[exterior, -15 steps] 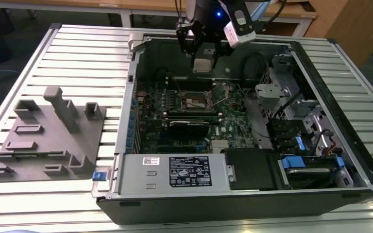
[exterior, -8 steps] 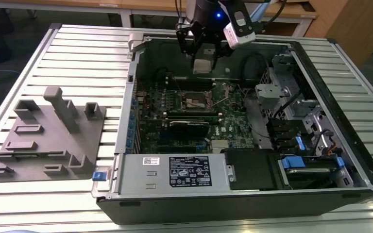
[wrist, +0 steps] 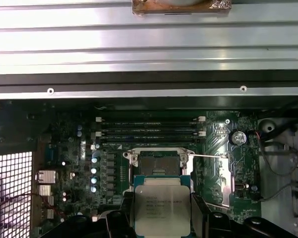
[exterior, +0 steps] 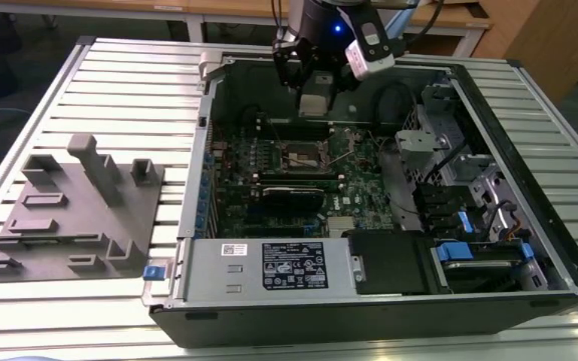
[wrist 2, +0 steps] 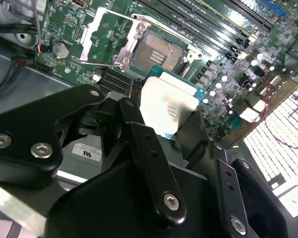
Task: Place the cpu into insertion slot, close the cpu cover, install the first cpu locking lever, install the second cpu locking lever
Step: 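Place the cpu into insertion slot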
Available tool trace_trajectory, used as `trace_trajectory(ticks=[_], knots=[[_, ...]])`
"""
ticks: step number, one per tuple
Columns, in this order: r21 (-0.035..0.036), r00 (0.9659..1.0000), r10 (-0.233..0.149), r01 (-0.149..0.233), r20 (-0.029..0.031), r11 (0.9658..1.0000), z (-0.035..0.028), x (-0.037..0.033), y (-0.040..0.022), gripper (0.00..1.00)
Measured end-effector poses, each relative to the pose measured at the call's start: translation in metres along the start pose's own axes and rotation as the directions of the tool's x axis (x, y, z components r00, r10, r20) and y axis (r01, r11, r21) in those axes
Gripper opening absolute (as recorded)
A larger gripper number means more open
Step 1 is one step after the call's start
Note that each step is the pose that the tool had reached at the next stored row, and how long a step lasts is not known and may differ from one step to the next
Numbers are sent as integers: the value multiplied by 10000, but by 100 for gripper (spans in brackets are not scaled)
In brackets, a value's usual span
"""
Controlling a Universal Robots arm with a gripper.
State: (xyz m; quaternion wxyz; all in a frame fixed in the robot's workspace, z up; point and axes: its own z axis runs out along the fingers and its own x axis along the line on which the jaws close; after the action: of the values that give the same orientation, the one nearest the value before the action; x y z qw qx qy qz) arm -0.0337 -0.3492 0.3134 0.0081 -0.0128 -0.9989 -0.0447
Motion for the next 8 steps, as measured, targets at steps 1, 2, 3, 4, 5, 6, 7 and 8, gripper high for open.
trace_trajectory(ticks=[1, 2, 3, 4, 5, 6, 7, 8], knots=[[0, 10000, 0, 0, 2, 10000, 18, 0, -2, 54], [1, 10000, 0, 0, 3, 10000, 35, 0, -3, 54], [1, 10000, 0, 0, 5, 10000, 53, -1, -5, 54], [1, 10000, -1, 1, 7, 10000, 68, -1, -6, 54], [0, 10000, -1, 1, 12, 10000, 83, 0, -7, 54], [0, 10000, -1, 1, 17, 10000, 98, 0, -9, 54], [-1, 10000, -2, 2, 22, 10000, 115, 0, -10, 54], [-1, 10000, -3, 3, 28, 10000, 134, -1, -12, 54]])
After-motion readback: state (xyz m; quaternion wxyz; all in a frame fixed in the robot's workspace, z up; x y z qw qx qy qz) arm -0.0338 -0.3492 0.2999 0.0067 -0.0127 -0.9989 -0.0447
